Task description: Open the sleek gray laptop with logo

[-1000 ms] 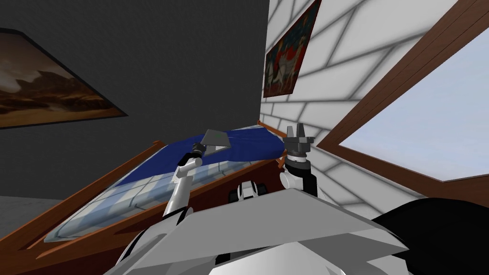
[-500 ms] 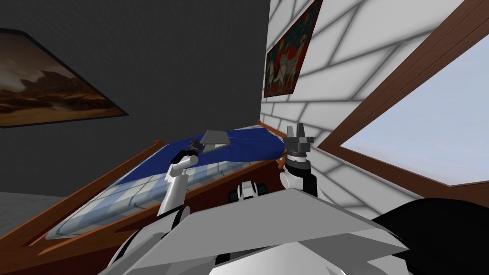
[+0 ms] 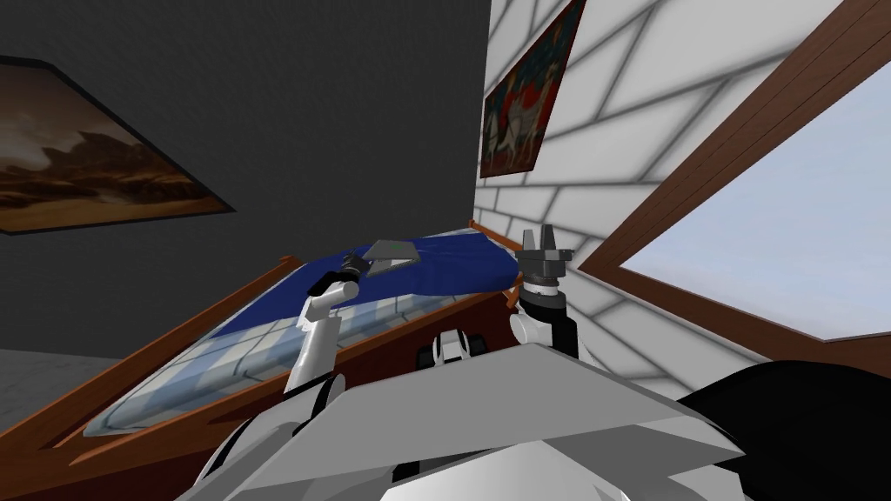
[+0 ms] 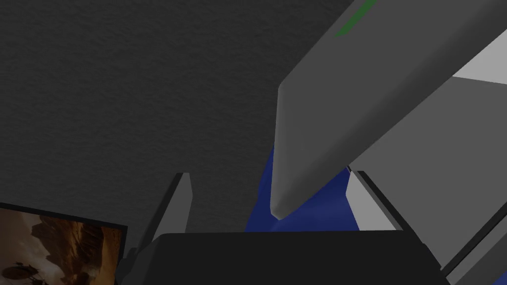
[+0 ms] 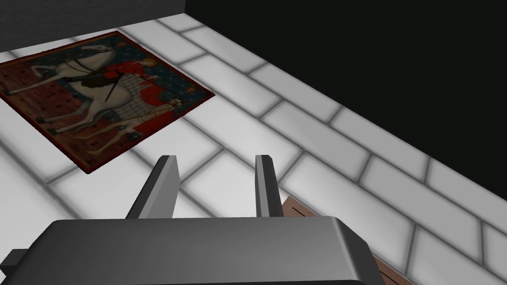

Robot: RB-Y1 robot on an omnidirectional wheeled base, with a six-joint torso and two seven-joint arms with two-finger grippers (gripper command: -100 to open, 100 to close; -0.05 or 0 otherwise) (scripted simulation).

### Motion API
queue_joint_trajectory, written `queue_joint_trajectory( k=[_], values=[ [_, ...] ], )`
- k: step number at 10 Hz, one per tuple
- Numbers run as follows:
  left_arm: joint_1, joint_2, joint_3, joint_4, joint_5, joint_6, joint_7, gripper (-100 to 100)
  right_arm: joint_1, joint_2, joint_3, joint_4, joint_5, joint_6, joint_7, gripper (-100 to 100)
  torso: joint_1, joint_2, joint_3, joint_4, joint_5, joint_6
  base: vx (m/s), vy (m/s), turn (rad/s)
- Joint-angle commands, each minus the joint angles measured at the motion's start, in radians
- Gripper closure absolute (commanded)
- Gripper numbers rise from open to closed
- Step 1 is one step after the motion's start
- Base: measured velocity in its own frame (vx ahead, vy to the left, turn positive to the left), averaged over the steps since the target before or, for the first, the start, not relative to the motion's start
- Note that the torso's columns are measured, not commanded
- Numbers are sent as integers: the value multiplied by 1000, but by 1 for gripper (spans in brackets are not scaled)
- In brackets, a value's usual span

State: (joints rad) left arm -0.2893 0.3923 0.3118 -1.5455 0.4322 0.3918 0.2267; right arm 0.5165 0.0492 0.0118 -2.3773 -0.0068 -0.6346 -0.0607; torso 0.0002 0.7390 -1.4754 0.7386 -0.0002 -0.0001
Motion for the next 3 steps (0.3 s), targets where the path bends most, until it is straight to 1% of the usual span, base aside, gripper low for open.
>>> queue_joint_trajectory(
  k=[1,3],
  values=[
    [0,0,0,0,0,0,0,0,0,0,0,0,0,0,0,0,0,-1,-1,0,0,0,0,0,0],
    [0,0,0,0,0,0,0,0,0,0,0,0,0,0,0,0,0,-1,-1,-1,0,0,0,0,0]
  ],
)
